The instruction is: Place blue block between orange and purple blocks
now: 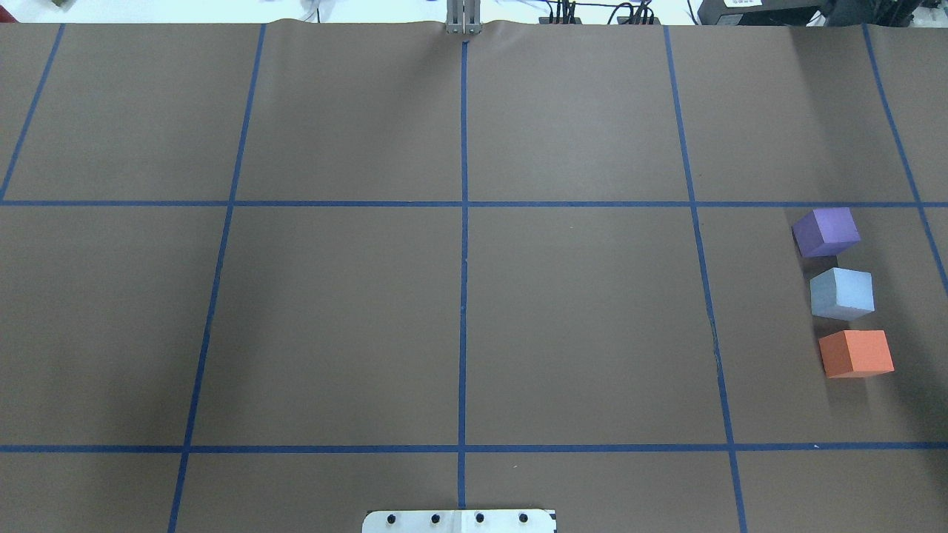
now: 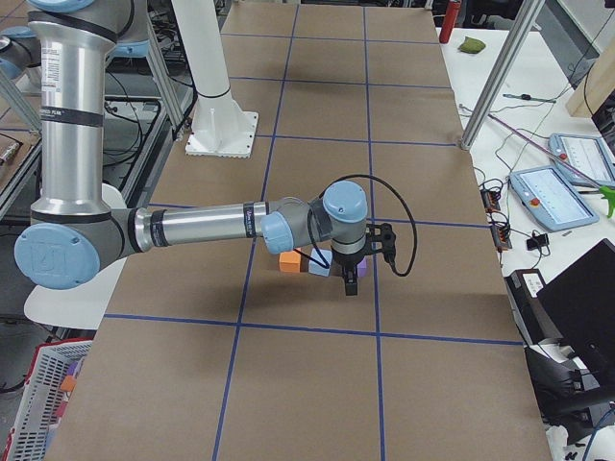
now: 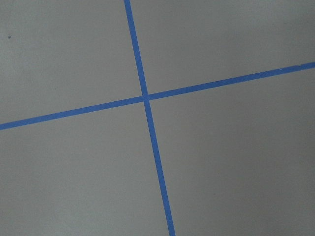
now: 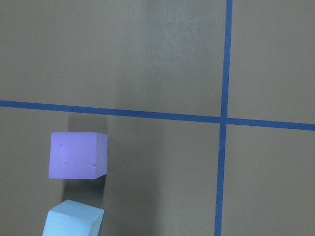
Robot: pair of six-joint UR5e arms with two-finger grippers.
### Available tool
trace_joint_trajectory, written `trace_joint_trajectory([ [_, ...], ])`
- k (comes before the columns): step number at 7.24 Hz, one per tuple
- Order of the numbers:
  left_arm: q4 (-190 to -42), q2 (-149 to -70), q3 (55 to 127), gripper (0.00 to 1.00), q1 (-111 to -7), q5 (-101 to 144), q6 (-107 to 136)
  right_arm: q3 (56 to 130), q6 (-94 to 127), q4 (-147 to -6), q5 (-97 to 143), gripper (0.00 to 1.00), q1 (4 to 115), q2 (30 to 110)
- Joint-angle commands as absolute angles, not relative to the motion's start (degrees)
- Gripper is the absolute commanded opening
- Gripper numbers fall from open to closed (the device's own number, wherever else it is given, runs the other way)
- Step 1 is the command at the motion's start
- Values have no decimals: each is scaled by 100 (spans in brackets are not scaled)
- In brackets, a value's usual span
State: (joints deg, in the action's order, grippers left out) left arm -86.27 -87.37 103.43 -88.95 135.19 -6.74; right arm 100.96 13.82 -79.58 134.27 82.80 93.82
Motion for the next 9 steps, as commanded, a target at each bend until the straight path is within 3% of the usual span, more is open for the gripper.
trace_joint_trajectory([
  [1,-8684,-8728,10363,100,-8895,13562,-659,10028,1371,-8103,13744,100,8480,9342],
  [9,-8728,-8771,10433,100,-8895,13562,-668,10151,1406,-8007,13861,100,8596,9536],
])
